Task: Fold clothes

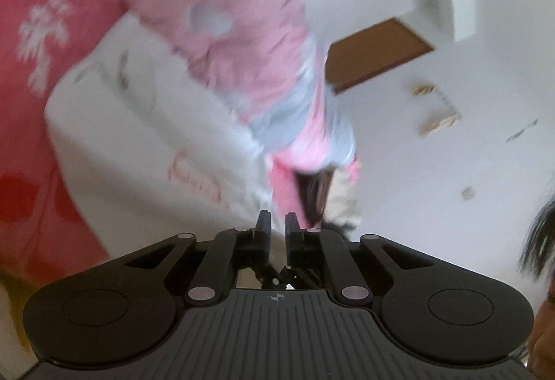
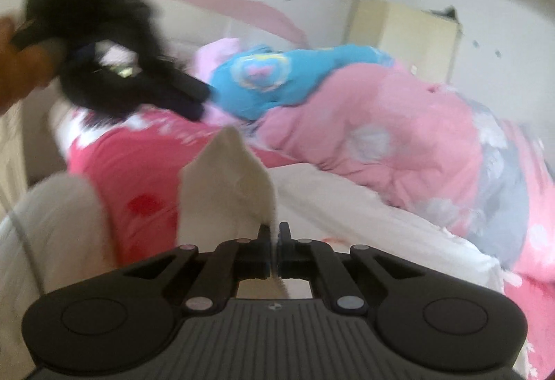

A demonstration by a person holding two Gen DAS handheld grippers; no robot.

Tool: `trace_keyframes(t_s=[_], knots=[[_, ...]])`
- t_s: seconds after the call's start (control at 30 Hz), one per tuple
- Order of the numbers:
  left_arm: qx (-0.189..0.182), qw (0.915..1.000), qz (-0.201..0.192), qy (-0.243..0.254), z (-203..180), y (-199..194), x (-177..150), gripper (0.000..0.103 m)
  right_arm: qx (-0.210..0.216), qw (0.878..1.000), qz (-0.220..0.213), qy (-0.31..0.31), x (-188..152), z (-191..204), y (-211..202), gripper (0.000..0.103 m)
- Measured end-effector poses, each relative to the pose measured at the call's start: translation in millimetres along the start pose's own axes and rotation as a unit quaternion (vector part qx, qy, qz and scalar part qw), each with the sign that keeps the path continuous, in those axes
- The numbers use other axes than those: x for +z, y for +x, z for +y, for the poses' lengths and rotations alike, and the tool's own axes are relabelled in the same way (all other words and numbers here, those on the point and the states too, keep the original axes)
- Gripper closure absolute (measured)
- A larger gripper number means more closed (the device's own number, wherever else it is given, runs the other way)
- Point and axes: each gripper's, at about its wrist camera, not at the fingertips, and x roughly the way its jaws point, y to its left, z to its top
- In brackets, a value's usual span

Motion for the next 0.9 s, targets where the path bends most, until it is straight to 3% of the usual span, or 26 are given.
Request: trace_keyframes(t_s=[0.13,0.33,0.4,0.43,0.53,0.57,0.63,0.7,0.9], knots=[[0.036,0.9992,-0.014,0.008,16,9,7,0.070,0.017,0.997,0.027,0.067,7,-53,41,0.101],[0.112,0.9929,0.024,0.033,45,40,-4,0.068,0.059,0.978,0.103,0.172,-13,-107,111,0.100],[0.138,0.9885,0.045,0.045,52,52,-9,0.068,0.076,0.964,0.132,0.216,-25,-120,127,0.095],[0.147,0.9865,0.053,0.050,54,59,-11,0.068,0.084,0.957,0.143,0.239,-31,-126,131,0.085],[0.159,0.9819,0.073,0.074,51,74,-17,0.068,0.077,0.948,0.120,0.285,-36,-144,111,0.059],[0.159,0.9807,0.079,0.082,49,78,-19,0.068,0.072,0.947,0.108,0.293,-36,-151,99,0.057],[0.156,0.9788,0.089,0.097,44,85,-22,0.065,0.057,0.944,0.082,0.314,-38,-164,72,0.042],[0.151,0.9776,0.098,0.108,38,93,-25,0.060,0.035,0.935,0.061,0.347,-45,-180,42,0.038],[0.145,0.9723,0.124,0.135,23,122,-36,0.050,-0.044,0.867,0.030,0.496,-121,-223,-83,0.035]])
